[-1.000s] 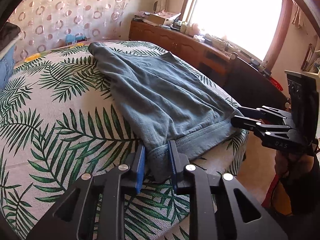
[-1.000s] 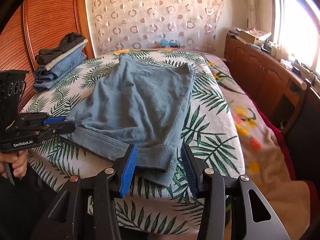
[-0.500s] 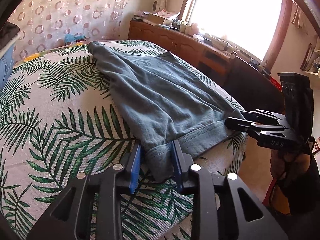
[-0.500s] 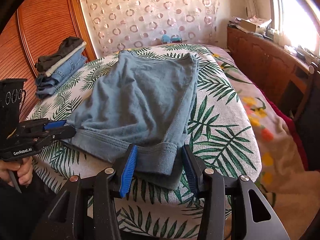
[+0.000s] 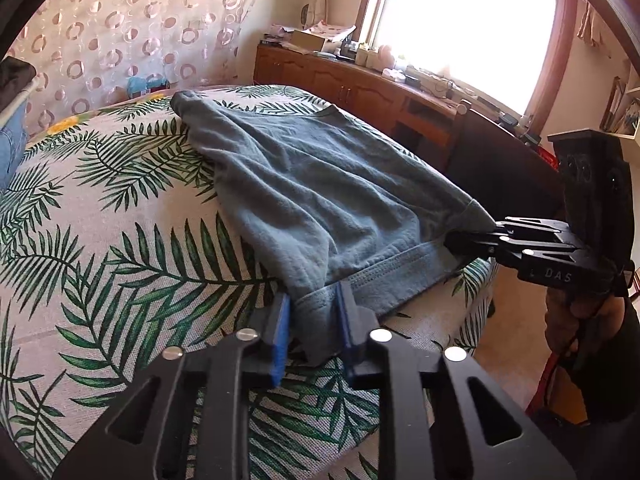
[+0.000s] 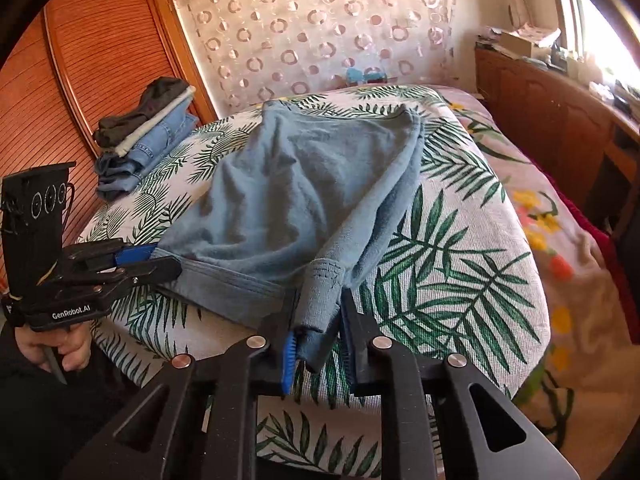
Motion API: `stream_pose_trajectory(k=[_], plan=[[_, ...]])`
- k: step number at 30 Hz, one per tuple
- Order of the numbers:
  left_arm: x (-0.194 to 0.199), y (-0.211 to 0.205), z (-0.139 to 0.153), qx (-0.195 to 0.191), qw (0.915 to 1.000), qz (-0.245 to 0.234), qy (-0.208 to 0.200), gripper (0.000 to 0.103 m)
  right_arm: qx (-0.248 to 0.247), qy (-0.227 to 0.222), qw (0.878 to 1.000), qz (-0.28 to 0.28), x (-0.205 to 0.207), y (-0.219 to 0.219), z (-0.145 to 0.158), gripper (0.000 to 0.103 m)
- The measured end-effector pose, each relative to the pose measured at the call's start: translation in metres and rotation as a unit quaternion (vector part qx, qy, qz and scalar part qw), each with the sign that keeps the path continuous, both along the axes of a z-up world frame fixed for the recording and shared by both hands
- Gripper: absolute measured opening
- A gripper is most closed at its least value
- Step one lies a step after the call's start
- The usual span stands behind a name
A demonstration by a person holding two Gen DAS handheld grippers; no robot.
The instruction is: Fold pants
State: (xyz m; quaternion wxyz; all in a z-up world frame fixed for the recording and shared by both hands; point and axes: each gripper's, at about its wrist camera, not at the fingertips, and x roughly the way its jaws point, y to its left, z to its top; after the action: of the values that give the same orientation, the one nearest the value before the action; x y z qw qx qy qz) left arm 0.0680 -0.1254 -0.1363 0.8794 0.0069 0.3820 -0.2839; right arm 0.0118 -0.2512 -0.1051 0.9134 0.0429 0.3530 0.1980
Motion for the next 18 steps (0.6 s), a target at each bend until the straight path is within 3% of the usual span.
stream_pose_trajectory(k=[2,4,11,18], plan=[[-0.002,0.003,0.007,-0.004,0.9999,0.001,-0.014,0.015,0.001,-0.009,1.0,0.002,-0.001,0.0,0.004,0.016],[-0.009,0.009,0.025,-0.013,0.9988,0.003,-0.048,0.015,0.005,-0.022,1.0,0.006,-0.002,0.001,0.011,0.016],[-0.016,0.033,0.087,-0.04,0.9938,0.022,-0.101,0.014,0.006,-0.086,0.996,0.029,-0.012,0.017,0.052,0.016],[-0.016,0.051,0.145,-0.021,0.9827,0.037,-0.18,0.013,0.001,-0.156,0.986,0.057,-0.019,0.031,0.106,0.016]])
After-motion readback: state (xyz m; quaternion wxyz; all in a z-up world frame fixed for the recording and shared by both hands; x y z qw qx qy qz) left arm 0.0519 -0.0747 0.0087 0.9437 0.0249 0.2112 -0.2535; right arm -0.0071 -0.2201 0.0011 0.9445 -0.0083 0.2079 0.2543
